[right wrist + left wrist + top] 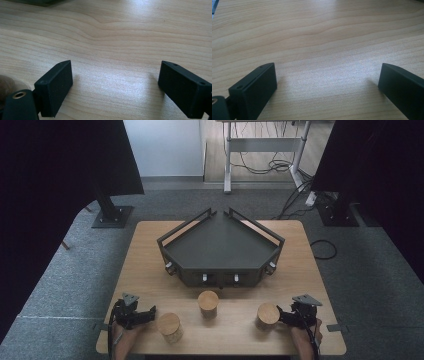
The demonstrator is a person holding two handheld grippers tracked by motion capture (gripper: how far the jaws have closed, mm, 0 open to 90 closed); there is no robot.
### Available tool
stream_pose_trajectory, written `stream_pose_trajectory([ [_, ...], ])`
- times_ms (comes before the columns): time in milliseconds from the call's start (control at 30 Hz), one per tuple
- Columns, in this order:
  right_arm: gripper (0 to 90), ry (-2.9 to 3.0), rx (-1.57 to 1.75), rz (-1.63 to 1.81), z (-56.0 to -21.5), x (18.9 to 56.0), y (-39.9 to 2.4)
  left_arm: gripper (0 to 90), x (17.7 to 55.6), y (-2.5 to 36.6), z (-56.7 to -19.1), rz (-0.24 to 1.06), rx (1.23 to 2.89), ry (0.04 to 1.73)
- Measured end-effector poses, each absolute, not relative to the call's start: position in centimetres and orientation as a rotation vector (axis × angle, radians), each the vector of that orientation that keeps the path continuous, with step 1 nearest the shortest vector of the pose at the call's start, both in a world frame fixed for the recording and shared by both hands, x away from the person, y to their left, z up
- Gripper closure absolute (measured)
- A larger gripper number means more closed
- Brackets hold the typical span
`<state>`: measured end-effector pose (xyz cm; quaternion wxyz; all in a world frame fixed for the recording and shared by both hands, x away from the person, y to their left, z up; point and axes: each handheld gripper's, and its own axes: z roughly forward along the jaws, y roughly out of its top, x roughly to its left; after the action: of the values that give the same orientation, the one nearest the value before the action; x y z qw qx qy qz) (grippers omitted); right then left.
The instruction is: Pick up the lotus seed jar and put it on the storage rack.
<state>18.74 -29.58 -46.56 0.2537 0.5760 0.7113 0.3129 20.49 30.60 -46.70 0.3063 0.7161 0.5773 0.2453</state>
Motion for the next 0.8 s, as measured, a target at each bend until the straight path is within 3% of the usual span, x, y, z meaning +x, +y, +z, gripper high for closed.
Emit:
stream_pose_trajectory([
  [800, 11.8, 1.941, 1.557, 0.853, -46.6, 18.6, -29.7, 6.9, 19.5, 31.9, -47.2, 0.642, 1.871, 1.425],
])
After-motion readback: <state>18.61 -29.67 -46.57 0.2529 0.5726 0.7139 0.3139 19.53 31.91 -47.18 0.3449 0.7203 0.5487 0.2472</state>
